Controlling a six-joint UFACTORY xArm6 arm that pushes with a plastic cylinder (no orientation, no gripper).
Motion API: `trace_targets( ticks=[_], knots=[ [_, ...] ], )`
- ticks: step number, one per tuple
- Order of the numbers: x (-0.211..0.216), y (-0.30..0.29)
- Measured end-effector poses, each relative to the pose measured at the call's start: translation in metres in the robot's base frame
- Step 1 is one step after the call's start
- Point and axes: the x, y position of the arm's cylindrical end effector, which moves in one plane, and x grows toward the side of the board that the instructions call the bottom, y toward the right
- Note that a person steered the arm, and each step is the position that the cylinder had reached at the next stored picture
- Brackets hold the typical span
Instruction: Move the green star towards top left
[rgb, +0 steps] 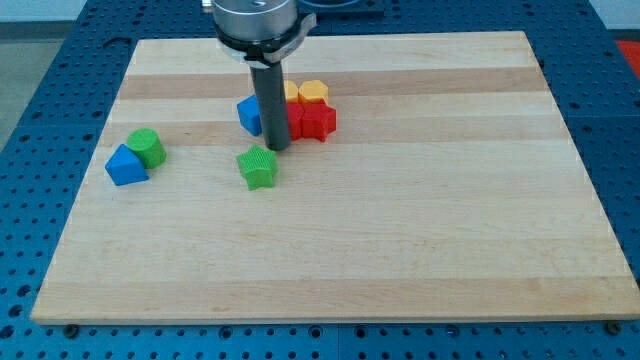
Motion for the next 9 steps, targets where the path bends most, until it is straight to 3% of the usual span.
trace_targets(
  ticks=[3,5,7,9],
  knots=[
    [0.003,0.007],
    [0.045,0.034],
    [0.061,-0.040],
    [0.036,-0.067]
  ],
)
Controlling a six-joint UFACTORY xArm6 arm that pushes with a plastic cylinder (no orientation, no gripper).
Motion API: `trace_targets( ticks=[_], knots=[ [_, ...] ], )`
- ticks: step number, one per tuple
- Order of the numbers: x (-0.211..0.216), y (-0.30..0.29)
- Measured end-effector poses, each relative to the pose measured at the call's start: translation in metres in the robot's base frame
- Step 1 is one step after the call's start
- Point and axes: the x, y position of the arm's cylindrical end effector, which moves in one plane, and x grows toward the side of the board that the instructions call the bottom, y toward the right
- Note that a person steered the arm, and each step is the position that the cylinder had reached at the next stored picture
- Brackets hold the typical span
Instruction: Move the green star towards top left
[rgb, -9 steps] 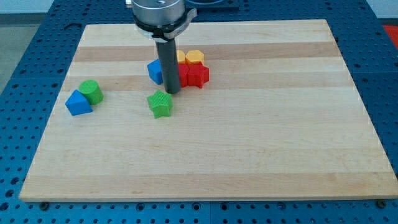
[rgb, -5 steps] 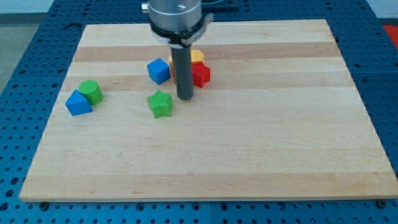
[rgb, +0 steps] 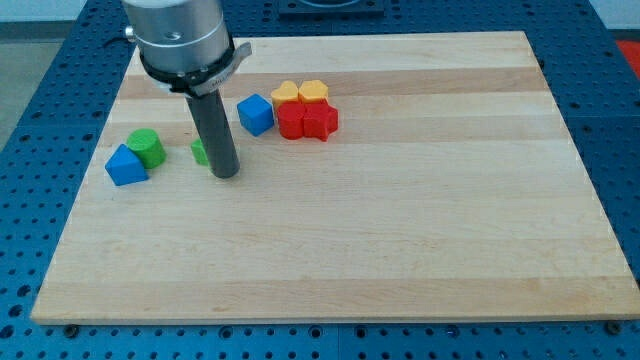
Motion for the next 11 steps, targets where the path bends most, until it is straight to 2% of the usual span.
trace_targets(
  ticks=[2,4,5,7,9,11],
  knots=[
    [-0.023,-0.014],
    [-0.011,-0.018],
    [-0.023,-0.031],
    [-0.092,-0.032],
    [-0.086,-0.037],
    [-0.077,-0.066]
  ],
)
